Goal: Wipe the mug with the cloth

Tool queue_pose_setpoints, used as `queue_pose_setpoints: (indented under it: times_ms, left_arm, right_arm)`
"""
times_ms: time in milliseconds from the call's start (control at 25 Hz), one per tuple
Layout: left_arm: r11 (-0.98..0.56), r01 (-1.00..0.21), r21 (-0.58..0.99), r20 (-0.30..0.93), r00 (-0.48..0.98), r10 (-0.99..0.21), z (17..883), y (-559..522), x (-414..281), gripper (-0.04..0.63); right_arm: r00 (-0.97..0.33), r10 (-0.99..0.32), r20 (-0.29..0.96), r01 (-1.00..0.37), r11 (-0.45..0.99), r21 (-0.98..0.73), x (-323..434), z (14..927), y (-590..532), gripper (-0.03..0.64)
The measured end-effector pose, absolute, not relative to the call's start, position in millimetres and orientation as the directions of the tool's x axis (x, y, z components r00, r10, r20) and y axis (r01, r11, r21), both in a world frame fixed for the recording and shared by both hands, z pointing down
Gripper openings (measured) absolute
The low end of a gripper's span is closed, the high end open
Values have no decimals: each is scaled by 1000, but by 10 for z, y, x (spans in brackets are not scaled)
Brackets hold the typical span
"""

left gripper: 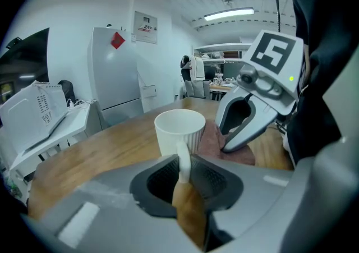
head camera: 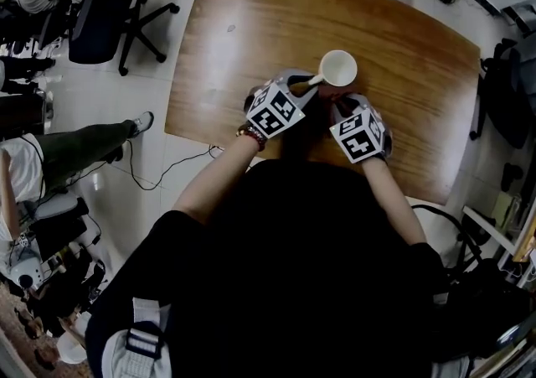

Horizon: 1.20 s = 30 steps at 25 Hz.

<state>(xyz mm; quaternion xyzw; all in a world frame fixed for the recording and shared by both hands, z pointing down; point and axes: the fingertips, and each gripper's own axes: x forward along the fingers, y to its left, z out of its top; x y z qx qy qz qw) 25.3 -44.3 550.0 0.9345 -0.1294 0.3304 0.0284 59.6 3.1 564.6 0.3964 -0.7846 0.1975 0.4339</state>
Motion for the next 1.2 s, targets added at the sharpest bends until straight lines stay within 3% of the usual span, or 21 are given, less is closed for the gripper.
queue_pose_setpoints:
  times_ms: [240, 600, 1200]
  left_arm:
    - [-963, -270, -8, 631, 746, -215, 5518, -433, 212, 71]
    - [-946, -324, -10, 627, 735, -258, 5472, -627, 102, 72]
    - [-934, -357, 9, 626, 730, -273, 5457, -909, 34, 86]
  right_arm:
    - [-303, -417, 857, -803, 596, 6, 717, 5775, 48, 61]
    - [-290, -514, 807, -802, 591, 88, 1062, 5191, -110, 60]
    - [-319, -439, 840, -744, 665, 66, 1007, 5625, -184, 61]
